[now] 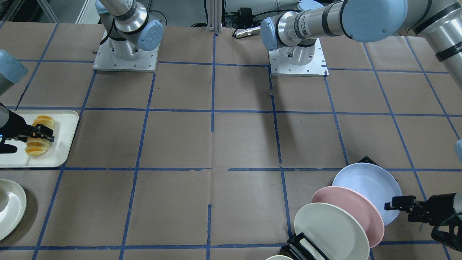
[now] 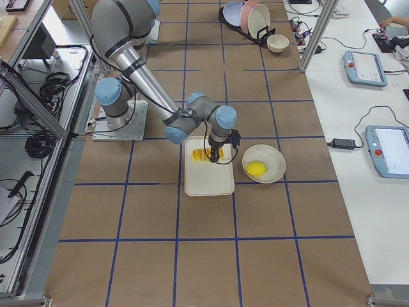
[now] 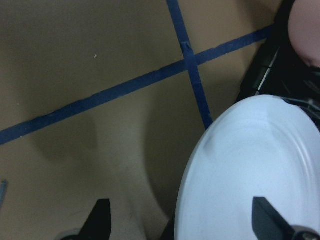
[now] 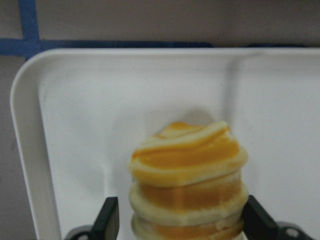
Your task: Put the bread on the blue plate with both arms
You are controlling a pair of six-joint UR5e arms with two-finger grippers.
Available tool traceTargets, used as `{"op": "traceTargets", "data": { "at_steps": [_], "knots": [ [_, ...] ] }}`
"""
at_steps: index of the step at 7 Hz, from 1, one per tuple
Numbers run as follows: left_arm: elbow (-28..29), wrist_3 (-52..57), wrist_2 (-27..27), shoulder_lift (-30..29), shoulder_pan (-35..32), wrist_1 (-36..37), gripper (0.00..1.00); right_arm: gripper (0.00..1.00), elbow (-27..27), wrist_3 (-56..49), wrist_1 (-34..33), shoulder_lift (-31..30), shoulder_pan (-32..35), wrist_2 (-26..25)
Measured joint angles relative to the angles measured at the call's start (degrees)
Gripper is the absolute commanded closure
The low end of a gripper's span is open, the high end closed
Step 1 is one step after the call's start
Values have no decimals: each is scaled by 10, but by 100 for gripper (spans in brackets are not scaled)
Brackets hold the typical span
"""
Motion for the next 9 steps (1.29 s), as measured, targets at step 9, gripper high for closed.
{"op": "traceTargets", "data": {
  "at_steps": [9],
  "knots": [
    [-3,-78,-22,80,0,-86,98,97,-282,70,201,-46,179,19]
  ]
}}
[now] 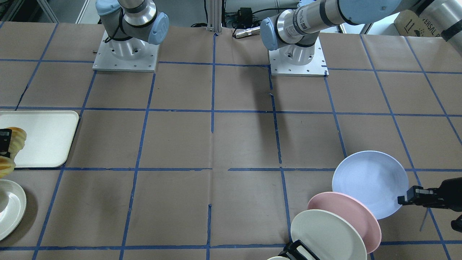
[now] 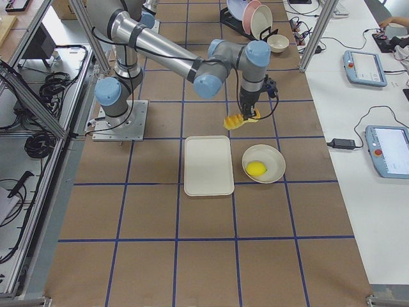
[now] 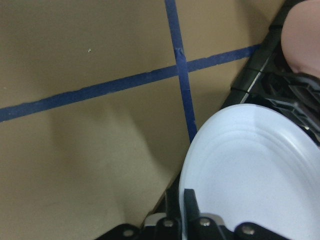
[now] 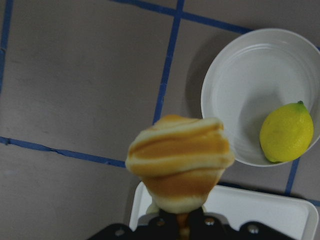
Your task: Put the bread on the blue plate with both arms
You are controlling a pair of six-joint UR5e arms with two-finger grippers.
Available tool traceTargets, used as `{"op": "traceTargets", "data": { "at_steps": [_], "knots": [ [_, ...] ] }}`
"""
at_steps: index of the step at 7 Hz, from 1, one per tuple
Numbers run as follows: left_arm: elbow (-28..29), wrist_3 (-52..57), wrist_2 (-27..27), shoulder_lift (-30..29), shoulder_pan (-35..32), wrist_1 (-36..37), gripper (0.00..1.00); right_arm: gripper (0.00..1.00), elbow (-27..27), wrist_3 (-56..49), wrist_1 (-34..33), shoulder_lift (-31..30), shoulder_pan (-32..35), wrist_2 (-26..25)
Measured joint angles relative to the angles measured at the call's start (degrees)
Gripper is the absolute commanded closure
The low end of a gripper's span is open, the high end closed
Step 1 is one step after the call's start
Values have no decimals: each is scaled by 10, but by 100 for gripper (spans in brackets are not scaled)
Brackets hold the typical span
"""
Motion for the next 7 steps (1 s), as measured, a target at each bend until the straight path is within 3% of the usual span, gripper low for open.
{"op": "traceTargets", "data": {
  "at_steps": [3,5,7],
  "knots": [
    [-13,-30,14,92,-2,-96,98,97,-61,180,41,7,173,-1],
    [-78,-101,20,160,-35,-107,98,99,-101,199,102,10,205,0],
    [-186,-238,20,243,-120,-55,98,99,-116,201,122,14,217,1]
  ]
}}
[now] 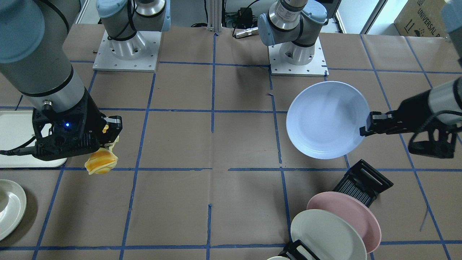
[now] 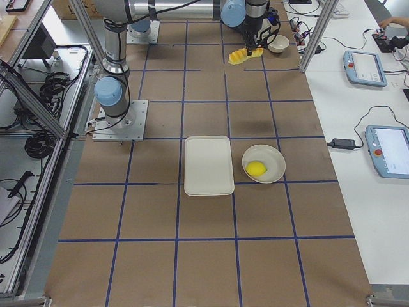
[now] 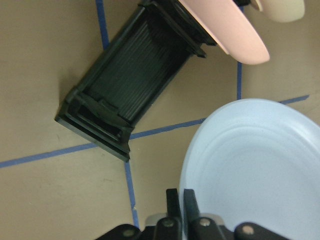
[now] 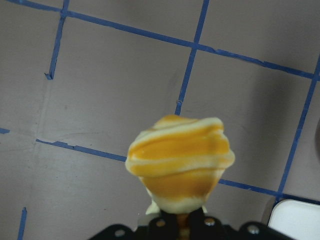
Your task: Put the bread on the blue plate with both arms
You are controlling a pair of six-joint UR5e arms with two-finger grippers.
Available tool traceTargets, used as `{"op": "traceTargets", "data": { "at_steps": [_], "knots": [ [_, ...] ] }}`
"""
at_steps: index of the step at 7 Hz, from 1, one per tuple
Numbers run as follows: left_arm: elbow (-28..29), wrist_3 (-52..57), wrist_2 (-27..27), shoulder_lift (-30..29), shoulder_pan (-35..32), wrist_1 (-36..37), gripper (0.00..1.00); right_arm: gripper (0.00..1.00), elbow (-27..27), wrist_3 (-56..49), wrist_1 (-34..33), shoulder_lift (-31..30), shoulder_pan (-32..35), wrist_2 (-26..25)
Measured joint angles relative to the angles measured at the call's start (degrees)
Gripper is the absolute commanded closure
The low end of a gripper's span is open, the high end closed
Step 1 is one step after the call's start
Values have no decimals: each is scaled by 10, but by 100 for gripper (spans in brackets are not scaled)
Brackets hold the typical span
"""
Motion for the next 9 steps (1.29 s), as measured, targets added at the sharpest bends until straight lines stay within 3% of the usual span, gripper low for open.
{"op": "traceTargets", "data": {
  "at_steps": [3,6,7,8,9],
  "knots": [
    [-167,-198,-16,94,-144,134,98,99,-2,1,12,0,17,-4],
    [-277,-383,-32,113,-263,323,96,99,5,0,15,5,21,-2],
    [-287,-429,-33,105,-290,366,24,99,14,0,17,8,32,-1],
    [-289,-462,-32,91,-311,405,2,98,26,1,16,11,50,-1],
    [-289,-477,-30,74,-321,434,0,98,36,1,9,15,64,-3]
  ]
}}
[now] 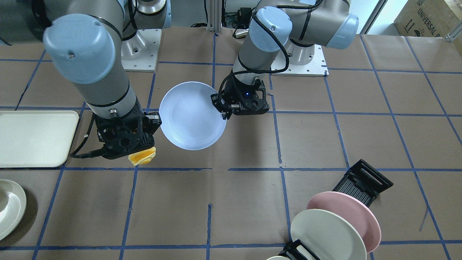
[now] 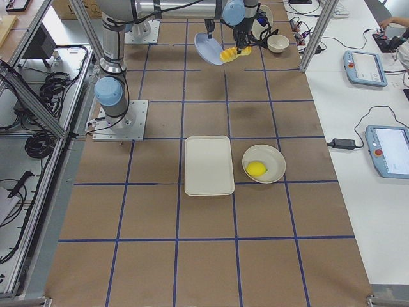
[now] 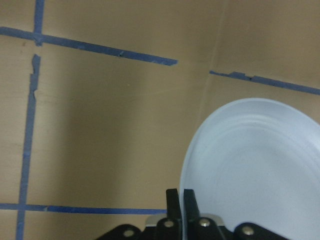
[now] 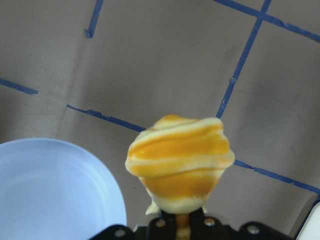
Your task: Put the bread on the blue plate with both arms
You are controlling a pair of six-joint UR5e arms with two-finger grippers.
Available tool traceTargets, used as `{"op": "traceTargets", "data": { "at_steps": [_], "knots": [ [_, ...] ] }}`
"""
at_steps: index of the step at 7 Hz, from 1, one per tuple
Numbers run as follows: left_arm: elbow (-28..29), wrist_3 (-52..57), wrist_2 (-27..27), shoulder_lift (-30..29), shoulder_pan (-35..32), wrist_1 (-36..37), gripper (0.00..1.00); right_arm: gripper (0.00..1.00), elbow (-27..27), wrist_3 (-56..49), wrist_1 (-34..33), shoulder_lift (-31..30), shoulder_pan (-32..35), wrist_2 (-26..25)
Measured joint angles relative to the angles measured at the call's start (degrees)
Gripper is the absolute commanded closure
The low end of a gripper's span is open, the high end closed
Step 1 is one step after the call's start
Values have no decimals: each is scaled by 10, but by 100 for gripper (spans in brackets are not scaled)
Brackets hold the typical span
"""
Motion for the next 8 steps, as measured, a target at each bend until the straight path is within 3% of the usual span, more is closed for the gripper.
{"op": "traceTargets", "data": {
  "at_steps": [2,4,6,8],
  "knots": [
    [5,10,1,-19,-2,35,0,98,6,0,-16,9,8,-3],
    [13,132,-3,-16,44,26,0,98,7,0,-23,13,11,-4],
    [32,310,-6,-14,140,-44,0,98,8,6,-24,22,23,1],
    [71,381,-2,-10,190,-125,0,98,11,39,-35,45,56,3]
  ]
}}
